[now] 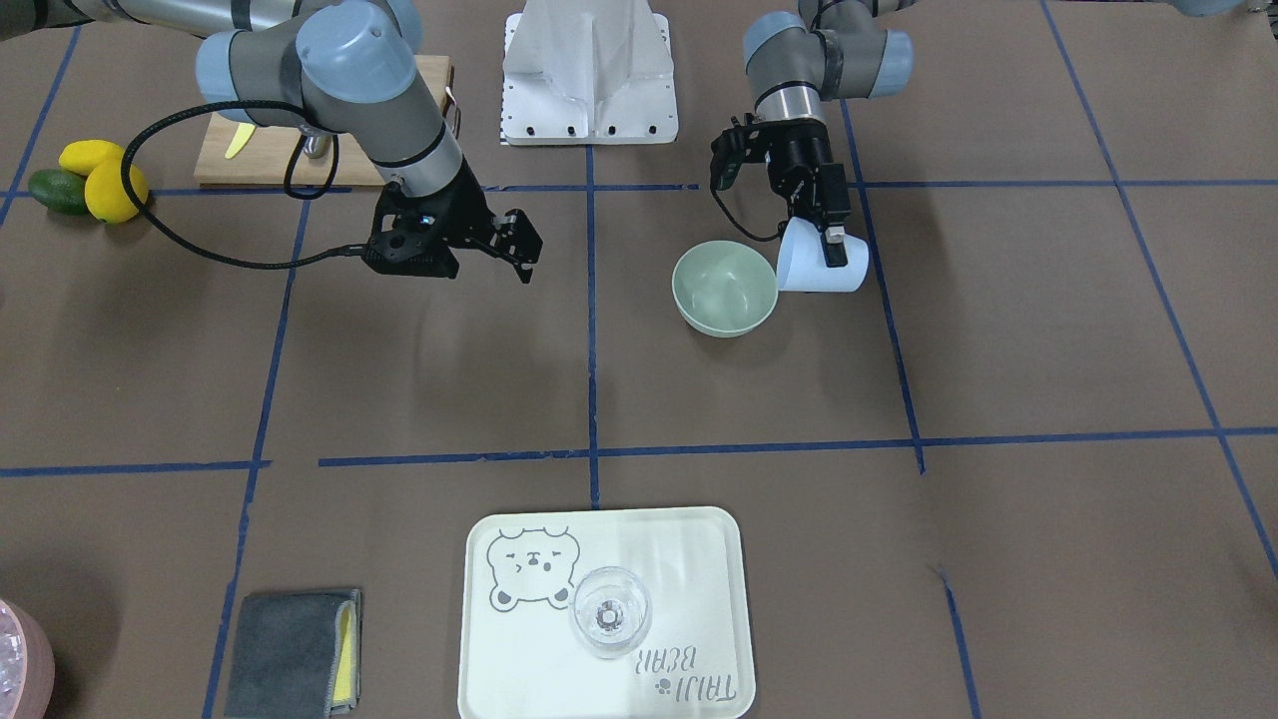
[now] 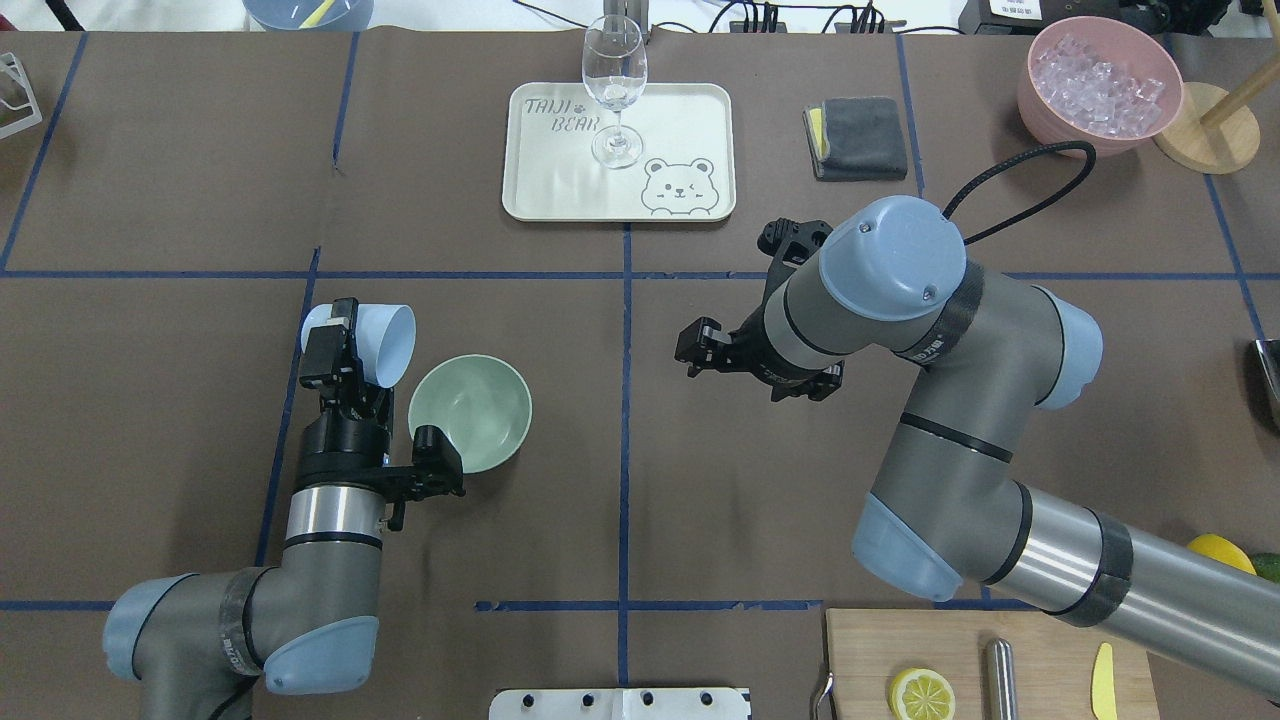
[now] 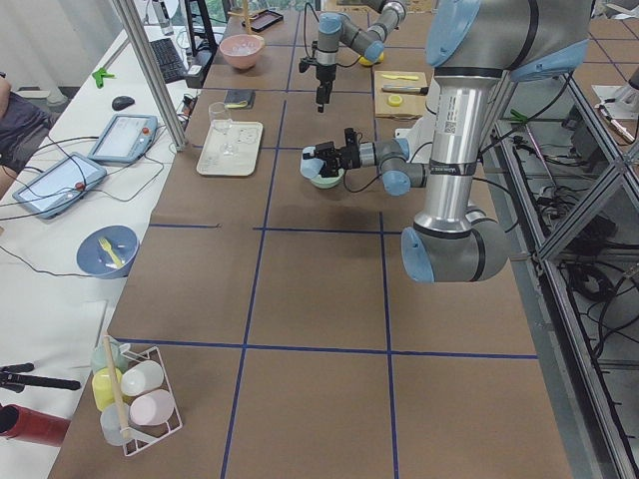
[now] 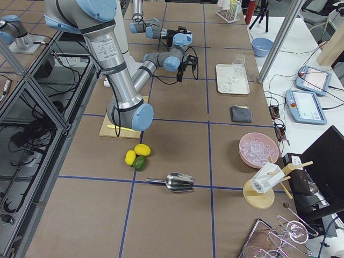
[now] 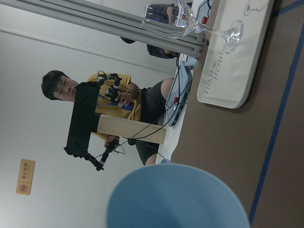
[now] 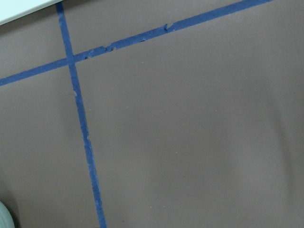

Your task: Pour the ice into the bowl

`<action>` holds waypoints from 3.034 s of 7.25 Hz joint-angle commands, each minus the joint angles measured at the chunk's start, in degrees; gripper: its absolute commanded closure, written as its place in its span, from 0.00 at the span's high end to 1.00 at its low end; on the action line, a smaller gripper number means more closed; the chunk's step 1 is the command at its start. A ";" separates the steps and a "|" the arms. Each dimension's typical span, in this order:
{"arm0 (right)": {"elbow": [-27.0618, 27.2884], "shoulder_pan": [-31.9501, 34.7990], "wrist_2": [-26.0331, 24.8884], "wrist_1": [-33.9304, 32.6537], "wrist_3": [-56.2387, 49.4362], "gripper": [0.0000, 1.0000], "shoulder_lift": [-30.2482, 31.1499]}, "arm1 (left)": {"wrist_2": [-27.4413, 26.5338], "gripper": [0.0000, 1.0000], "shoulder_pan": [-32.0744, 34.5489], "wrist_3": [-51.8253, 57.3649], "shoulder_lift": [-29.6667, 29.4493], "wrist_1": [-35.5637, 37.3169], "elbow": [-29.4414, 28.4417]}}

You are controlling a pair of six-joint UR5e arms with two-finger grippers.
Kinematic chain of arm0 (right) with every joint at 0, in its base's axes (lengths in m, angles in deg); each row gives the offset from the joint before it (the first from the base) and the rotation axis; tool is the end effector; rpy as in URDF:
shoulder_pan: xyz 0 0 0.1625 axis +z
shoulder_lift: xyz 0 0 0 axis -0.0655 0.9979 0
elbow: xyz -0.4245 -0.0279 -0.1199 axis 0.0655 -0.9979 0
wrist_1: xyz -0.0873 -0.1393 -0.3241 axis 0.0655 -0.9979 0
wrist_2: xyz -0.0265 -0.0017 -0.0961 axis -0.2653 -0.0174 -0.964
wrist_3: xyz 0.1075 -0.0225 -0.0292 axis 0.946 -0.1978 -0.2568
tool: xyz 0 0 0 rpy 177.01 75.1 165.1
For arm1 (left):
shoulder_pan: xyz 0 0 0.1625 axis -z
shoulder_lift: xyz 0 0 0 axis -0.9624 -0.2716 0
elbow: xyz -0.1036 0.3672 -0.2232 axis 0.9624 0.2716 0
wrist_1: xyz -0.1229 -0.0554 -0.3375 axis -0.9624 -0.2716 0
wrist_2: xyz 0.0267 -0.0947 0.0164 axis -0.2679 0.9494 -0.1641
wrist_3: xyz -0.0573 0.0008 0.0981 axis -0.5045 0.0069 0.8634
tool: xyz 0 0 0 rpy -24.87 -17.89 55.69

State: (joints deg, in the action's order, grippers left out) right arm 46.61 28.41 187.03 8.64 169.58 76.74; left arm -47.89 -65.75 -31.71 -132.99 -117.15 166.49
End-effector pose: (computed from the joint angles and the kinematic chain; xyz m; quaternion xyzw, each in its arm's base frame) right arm -0.4634 -0.3984 0.3006 -0.0203 -0.4704 0.1190 0.8741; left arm 0.4460 -0.3132 0.3895 0.6056 -0.2361 0.2915 0.7018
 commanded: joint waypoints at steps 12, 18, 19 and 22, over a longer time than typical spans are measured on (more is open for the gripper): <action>0.00 0.00 0.00 0.09 0.09 1.00 0.26 | -2.73 0.00 -0.41 22.54 0.44 0.88 0.01; 0.00 -0.17 -0.09 1.15 0.26 1.00 0.26 | 14.00 0.00 -0.06 22.36 2.37 0.17 14.40; 0.00 -0.17 -0.09 1.15 0.26 1.00 0.26 | 16.67 0.00 0.12 21.23 3.33 0.17 16.25; 0.09 -0.43 -0.18 1.15 0.35 1.00 0.09 | 30.39 0.00 2.49 -0.57 6.76 0.09 20.39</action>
State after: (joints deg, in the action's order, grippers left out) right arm 46.62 28.13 186.89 9.78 169.86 76.93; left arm -21.98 -64.26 -22.03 -127.78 -116.99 185.18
